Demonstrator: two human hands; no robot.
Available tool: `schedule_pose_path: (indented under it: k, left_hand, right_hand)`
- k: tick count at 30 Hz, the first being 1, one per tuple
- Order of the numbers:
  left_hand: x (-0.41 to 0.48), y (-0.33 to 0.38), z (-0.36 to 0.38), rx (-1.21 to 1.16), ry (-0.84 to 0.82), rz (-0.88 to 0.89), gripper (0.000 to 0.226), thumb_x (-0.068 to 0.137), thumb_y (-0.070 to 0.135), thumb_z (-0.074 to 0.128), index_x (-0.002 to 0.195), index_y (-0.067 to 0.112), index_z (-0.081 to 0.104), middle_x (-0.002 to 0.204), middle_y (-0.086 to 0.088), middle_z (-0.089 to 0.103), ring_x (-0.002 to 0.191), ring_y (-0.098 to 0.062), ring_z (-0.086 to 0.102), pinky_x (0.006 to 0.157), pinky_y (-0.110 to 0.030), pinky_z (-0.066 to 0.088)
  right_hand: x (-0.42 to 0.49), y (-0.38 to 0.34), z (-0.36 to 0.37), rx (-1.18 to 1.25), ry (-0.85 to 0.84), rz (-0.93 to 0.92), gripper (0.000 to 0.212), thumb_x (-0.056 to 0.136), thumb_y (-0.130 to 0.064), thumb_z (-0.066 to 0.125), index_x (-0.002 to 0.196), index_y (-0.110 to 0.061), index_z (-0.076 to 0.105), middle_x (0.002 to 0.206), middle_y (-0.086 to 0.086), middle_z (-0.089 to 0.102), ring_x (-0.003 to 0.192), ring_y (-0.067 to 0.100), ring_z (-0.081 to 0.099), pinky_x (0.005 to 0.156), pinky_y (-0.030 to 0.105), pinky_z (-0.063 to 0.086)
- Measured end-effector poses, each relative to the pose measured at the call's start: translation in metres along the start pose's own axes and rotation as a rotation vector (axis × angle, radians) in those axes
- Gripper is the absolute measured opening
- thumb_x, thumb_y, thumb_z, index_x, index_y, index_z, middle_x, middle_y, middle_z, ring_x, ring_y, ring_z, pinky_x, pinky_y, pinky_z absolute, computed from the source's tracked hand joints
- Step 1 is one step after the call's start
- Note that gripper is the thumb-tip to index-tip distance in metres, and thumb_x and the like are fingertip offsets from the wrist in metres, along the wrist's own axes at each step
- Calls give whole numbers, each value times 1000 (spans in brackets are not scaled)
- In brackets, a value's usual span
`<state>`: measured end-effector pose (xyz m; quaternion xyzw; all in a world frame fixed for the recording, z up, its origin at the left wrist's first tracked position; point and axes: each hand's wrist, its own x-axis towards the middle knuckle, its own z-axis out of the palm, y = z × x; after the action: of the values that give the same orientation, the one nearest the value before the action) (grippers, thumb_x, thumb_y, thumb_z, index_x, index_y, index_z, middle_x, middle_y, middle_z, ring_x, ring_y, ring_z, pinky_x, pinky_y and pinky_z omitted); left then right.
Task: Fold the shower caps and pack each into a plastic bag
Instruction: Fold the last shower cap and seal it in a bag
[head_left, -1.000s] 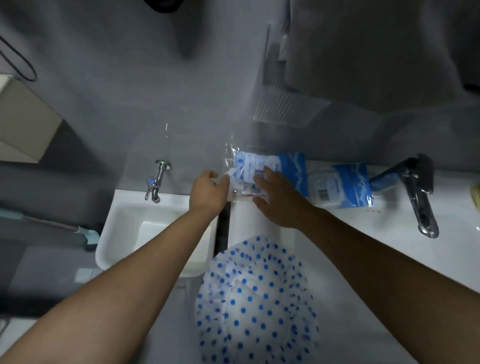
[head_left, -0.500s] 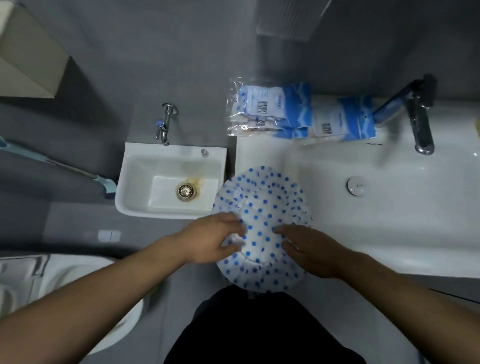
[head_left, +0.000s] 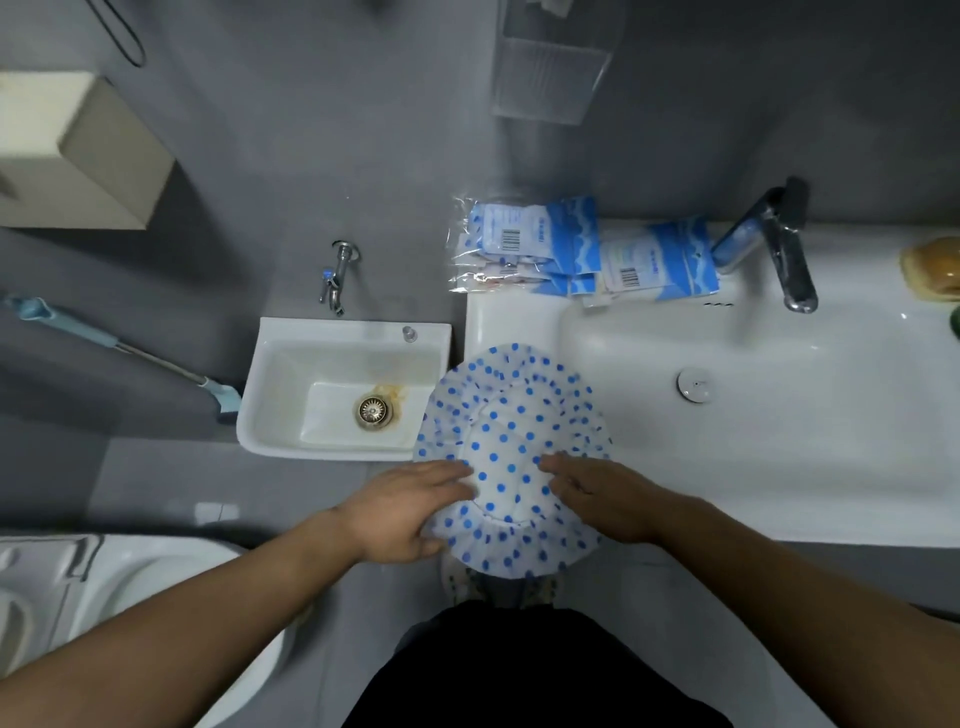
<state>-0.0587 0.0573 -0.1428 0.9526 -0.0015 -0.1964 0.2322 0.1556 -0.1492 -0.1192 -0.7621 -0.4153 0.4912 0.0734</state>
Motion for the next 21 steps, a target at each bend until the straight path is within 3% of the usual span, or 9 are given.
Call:
schedule_pose_path:
  k: [5,10,12,18,21]
  left_hand:
    - [1,4,4,84,-76,-39,83,75,47,73,148,26,39,165,-3,22,152,-22,19,116,-33,25]
    - [-1,5,11,178,42,35,80,65,43,79,136,22,49,147,-11,51,136,-30,50,100,-38,48]
    - [-1,6,10,171,59,26,74,69,40,73,137,22,51,146,-10,53,134,-29,53,101,-38,48]
    - [2,16,-6,-97,66,-79,53,84,44,52,134,27,58,147,6,52,137,-12,46,109,-29,41]
    - [9,20,-14,-260,81,-189,30,87,50,50,108,35,65,120,18,65,108,-6,61,92,-33,52]
  right_hand:
    - [-1,-3,-3,-13,-12,9,51,102,-44,32,150,-26,31,160,-3,28,145,16,28,119,33,21]
    - [-3,-5,-6,2,-21,4,50,102,-44,33,150,-27,32,159,-3,29,143,17,32,116,34,26]
    - [-3,-5,-7,-2,-18,3,50,102,-43,33,150,-27,33,159,-2,30,143,18,32,115,34,26]
    - [-5,-9,-10,-1,-32,5,51,103,-44,29,150,-25,32,159,-2,30,144,16,31,115,31,21]
    - [-8,-14,-14,23,-39,3,52,103,-45,26,149,-22,34,157,-2,34,143,16,32,115,29,20]
